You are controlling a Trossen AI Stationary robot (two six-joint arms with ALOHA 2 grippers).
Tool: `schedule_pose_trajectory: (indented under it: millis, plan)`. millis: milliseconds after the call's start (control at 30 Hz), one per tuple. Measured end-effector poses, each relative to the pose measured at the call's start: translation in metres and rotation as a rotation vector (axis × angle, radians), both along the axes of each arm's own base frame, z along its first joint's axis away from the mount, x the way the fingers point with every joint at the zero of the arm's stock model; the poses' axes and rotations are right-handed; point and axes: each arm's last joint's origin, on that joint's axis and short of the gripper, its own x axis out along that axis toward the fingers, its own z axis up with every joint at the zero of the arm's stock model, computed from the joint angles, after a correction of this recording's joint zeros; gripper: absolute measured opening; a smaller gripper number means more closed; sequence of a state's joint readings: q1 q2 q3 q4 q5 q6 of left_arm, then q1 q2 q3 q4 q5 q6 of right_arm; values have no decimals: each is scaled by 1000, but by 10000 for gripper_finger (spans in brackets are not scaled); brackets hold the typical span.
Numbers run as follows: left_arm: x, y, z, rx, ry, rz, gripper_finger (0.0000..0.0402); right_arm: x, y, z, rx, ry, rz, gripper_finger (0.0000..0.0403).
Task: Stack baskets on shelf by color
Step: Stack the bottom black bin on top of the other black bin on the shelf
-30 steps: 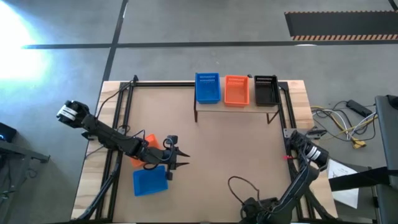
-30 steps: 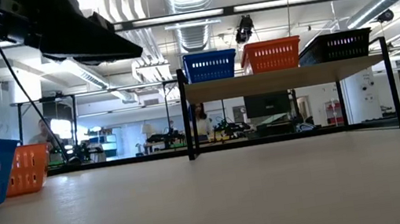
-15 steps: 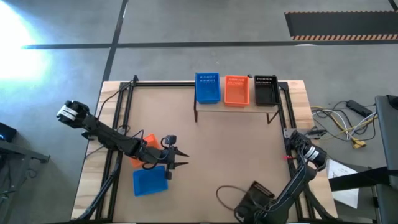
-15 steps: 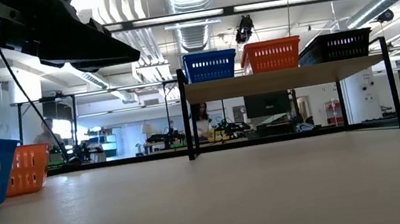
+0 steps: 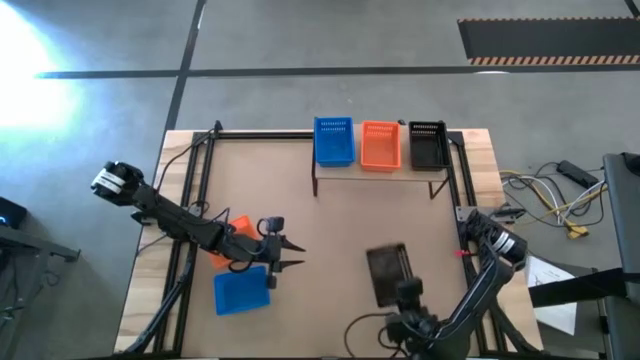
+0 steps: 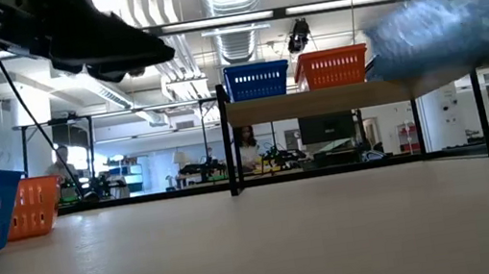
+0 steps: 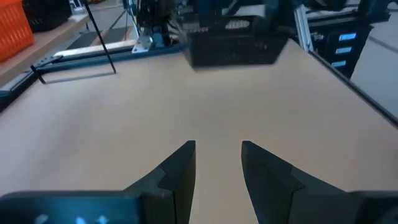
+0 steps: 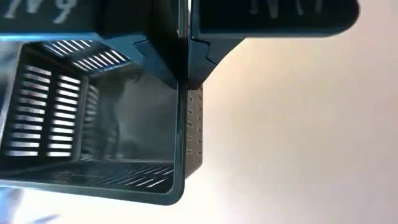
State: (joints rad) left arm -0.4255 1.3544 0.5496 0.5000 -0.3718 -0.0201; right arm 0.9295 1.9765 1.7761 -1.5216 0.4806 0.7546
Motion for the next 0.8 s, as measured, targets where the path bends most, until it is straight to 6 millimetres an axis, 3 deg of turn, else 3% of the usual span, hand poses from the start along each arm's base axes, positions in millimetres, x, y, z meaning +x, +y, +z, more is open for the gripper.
schedule_pose_trajectory:
  millis: [100,200,300,433,633,800]
  plan:
    - [0,0,2,-6,-15,0,114,-4,-16,24,-135,-96,111,13]
    - [1,-1,4,-10,-24,1,114,-4,-40,55,-162,-172,166,13]
    - [2,-1,6,-3,-39,-1,114,-7,-80,88,-173,-231,154,13]
    - [3,-1,10,41,-82,-14,114,-18,-149,122,-163,-249,77,12]
    - [7,7,15,85,-137,13,114,-51,-245,154,-184,-263,-80,10]
    - [12,19,23,143,-214,54,114,-79,-287,158,-174,-210,-132,9]
